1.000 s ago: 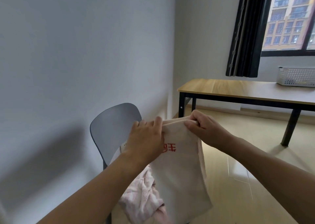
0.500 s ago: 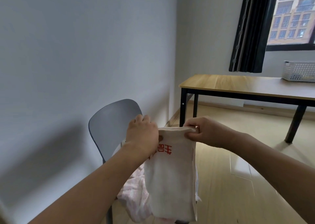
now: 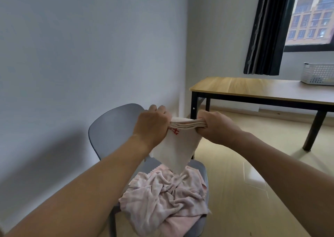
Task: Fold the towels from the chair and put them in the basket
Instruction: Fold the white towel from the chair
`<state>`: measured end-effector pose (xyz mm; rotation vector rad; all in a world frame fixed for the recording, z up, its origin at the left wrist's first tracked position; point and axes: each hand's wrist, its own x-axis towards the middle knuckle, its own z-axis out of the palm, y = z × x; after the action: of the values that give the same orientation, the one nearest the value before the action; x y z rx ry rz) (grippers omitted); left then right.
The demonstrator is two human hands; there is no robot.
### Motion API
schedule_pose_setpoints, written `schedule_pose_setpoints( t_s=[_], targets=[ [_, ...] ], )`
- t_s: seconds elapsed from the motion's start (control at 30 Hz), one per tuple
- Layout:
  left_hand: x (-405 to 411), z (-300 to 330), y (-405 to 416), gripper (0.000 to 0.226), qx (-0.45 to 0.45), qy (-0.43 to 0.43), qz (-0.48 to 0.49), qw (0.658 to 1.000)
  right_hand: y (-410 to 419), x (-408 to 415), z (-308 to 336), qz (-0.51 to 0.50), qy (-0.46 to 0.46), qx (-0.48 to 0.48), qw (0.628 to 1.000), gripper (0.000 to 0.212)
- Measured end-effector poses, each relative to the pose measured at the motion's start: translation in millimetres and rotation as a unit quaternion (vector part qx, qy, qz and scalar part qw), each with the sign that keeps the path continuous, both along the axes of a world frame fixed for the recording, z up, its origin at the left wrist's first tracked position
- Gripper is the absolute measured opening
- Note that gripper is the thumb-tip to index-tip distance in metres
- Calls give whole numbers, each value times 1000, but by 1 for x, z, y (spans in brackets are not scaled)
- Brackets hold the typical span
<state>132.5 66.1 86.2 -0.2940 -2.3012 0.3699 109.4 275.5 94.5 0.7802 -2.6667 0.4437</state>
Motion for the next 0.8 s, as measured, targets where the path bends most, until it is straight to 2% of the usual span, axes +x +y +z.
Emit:
schedule_pose_setpoints(
  t_s=[0.03, 0.07, 0.1, 0.13, 0.17, 0.23, 0.3, 0.33, 0.4, 0.47, 0.57, 0.6, 0.63, 0.73, 0.8],
  targets=[
    [2, -9, 0, 16, -34, -4, -22, 999, 2, 2, -8, 13, -81, 5, 997, 14],
    [5, -21, 3, 10, -42, -58, -38, 997, 3, 4, -19, 23, -156, 12, 987, 11],
    [10, -34, 7, 2, -37, -126, -37, 991, 5, 6, -31, 29, -208, 25, 977, 9],
    [15, -48, 12, 10, -27, -228, -17, 973, 6, 8, -46, 29, -238, 45, 970, 9],
    [20, -65, 15, 16, -4, -337, 3, 942, 7, 10, -62, 26, -259, 70, 963, 10],
    [31, -98, 21, 25, 51, -514, 32, 856, 7, 14, -97, 26, -309, 143, 940, 13],
    [36, -128, 24, 41, 90, -630, 61, 769, 4, 18, -132, 39, -396, 208, 894, 12],
    [37, -140, 24, 46, 97, -663, 68, 739, 3, 20, -146, 44, -437, 225, 870, 16],
    [39, -154, 23, 49, 112, -695, 68, 707, 3, 23, -163, 47, -480, 230, 845, 22],
    [38, -159, 18, 49, 144, -705, 59, 692, 5, 20, -169, 44, -490, 204, 847, 25],
    [28, -159, 6, 44, 231, -723, 46, 650, 10, 7, -166, 36, -517, 131, 845, 29],
    [23, -157, 2, 38, 255, -719, 37, 646, 12, 1, -166, 33, -519, 107, 848, 30],
    [17, -155, -2, 33, 270, -703, 31, 657, 12, -5, -166, 29, -511, 83, 855, 32],
    [-6, -154, -10, 22, 291, -606, 14, 740, 7, -30, -169, 6, -457, 1, 889, 31],
    [-24, -158, -12, 17, 315, -553, 4, 771, -1, -47, -175, -4, -421, -33, 906, 19]
  ],
)
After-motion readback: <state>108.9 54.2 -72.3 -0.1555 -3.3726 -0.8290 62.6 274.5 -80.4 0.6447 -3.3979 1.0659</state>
